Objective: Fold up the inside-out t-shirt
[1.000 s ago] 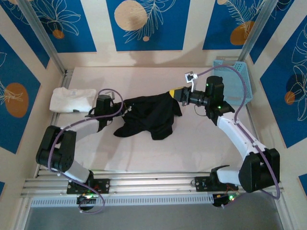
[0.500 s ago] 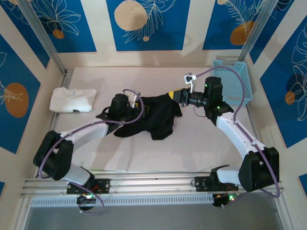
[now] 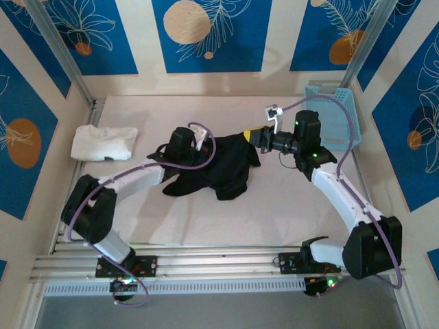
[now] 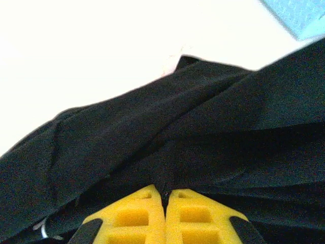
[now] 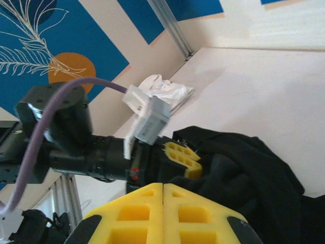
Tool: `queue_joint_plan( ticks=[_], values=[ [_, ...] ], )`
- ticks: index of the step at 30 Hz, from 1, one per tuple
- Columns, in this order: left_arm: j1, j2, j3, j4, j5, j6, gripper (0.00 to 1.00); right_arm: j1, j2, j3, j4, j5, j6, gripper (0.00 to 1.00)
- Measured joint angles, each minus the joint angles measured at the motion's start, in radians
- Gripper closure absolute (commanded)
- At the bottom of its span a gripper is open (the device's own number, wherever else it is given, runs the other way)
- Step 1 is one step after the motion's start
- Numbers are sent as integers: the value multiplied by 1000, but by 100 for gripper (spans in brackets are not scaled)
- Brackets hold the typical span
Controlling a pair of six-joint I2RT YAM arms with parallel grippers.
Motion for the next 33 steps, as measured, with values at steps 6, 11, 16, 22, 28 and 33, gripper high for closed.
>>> queue_joint_plan(
  ticks=[6, 11, 16, 22, 28, 33],
  values=[
    [140, -275, -2, 47, 82, -154, 100, -45, -167, 2, -2, 85, -23, 100],
    [259, -427, -2, 138, 131, -313, 100, -50, -280, 0, 24, 157, -45, 100],
    [272, -434, -26, 139, 159, -387, 100, -34, -243, -7, -1, 238, -45, 100],
    [338, -434, -74, 87, 165, -446, 100, -26, -186, 0, -146, 424, -44, 100],
    [339, -434, -105, 59, 142, -441, 100, -3, -143, 79, -228, 561, -49, 100],
    [339, -435, -143, -8, 59, -409, 100, 1, -97, 71, -278, 682, -62, 100]
  ],
)
